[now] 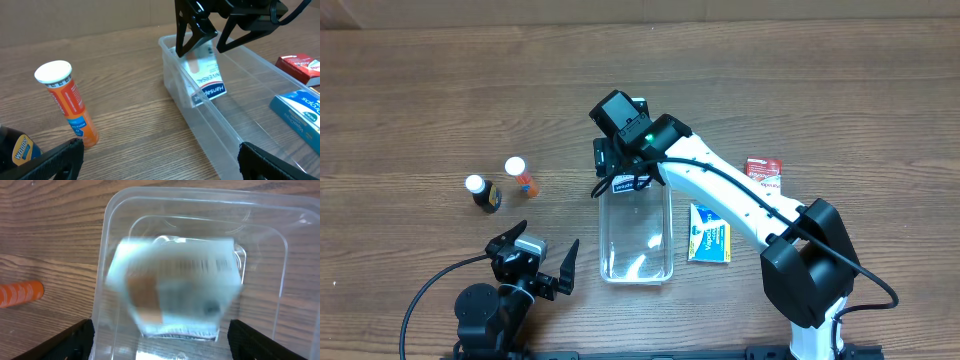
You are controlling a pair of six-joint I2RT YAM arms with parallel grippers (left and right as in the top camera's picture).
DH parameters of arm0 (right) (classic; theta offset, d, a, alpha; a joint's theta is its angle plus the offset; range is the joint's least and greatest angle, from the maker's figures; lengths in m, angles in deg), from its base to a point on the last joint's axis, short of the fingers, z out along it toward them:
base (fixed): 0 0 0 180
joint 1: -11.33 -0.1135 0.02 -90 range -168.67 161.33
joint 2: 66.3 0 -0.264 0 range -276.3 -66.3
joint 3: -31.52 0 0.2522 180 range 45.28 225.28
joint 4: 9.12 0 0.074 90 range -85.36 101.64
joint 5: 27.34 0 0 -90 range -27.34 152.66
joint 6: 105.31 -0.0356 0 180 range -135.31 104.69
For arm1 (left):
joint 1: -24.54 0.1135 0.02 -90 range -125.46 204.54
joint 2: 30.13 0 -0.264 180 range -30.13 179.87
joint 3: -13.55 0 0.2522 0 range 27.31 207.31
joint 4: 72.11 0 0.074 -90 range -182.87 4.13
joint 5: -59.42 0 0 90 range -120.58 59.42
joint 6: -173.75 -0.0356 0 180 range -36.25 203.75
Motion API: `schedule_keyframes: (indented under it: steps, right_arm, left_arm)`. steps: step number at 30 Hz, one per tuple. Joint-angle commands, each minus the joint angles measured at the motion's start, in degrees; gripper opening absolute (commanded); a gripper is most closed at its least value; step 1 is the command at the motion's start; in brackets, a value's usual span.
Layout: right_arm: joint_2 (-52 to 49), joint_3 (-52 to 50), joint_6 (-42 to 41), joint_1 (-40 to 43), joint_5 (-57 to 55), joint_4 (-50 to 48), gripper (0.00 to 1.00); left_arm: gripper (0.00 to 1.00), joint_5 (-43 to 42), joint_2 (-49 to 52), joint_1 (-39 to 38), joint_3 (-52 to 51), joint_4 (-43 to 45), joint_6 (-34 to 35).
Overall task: Pack container
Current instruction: 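Carry the white box into the clear container and release it, then move the right gripper to the blue-yellow box and grasp it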
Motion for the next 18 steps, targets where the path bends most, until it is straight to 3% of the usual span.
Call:
schedule_keyframes:
  steps: [1, 7, 10, 13, 18]
  right_arm:
    - [3.28, 2.82, -0.20, 0.20, -1.73, -0.13, 0.88]
    - [16.46, 3.85, -0.83, 6.91, -3.56, 9.86, 0.96]
    - [19.71, 3.85, -4.55, 13.20, -3.30, 19.98, 1.00]
    - [19.91, 2.45, -2.40, 19.39, 0.83, 30.88, 1.00]
    - [19.91, -12.31, 0.04, 19.74, 6.03, 28.50, 1.00]
  left_arm:
    - [1.00, -0.61, -0.42, 0.37, -0.28, 0.37, -1.11]
    - [1.00, -0.61, -0.42, 0.37, -0.28, 0.37, -1.11]
    - [1.00, -0.63, -0.42, 0.37, -0.28, 0.37, -1.11]
    - [1.00, -0.61, -0.42, 0.37, -0.28, 0.37, -1.11]
    - [1.00, -0.61, -0.42, 0.37, -0.28, 0.37, -1.11]
